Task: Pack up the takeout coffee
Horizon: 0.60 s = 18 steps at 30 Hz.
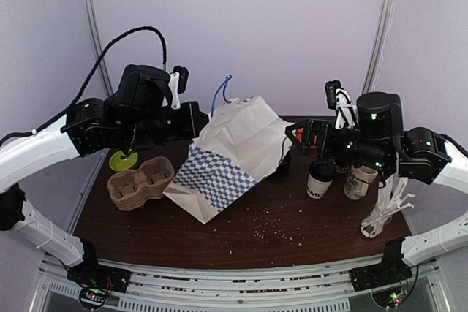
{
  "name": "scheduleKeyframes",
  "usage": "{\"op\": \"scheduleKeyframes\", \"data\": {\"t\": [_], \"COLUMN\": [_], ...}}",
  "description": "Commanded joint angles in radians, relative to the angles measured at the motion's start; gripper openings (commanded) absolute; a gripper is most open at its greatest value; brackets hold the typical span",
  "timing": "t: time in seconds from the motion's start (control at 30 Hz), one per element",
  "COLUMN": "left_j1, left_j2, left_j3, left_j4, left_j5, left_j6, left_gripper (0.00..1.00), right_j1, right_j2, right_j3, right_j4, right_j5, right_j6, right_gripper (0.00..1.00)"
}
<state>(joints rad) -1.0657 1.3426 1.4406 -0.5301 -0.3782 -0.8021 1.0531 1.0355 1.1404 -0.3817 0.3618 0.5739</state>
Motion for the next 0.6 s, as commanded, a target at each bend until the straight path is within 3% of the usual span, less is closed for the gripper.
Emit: {"op": "scheduleKeyframes", "data": {"t": [0.0,0.23,0.57], "left_j1": [0.016,0.077,0.112], "left_j2": [-0.049,-0.142,-0.220], "left_j3": [-0.056,-0.254,-0.392], "left_j4": [0.159,0.385,0.542], "left_j5": [0.026,0.068,0.075], "left_j6": [-0.004,-0.161,-0.504], "left_gripper": [0.00,0.00,0.00], "right_j1": [-0.005,-0.007,-0.007], "right_j2": [-0.033,-0.067,-0.073], "right_j3": [0.035,0.052,0.077], "right_j4": [-0.072,-0.126,-0.135], "right_j5": [0.068,0.117,0.137], "right_j6": [-0.023,-0.035,-0.048], "right_gripper": [0.99,0.99,1.00]}}
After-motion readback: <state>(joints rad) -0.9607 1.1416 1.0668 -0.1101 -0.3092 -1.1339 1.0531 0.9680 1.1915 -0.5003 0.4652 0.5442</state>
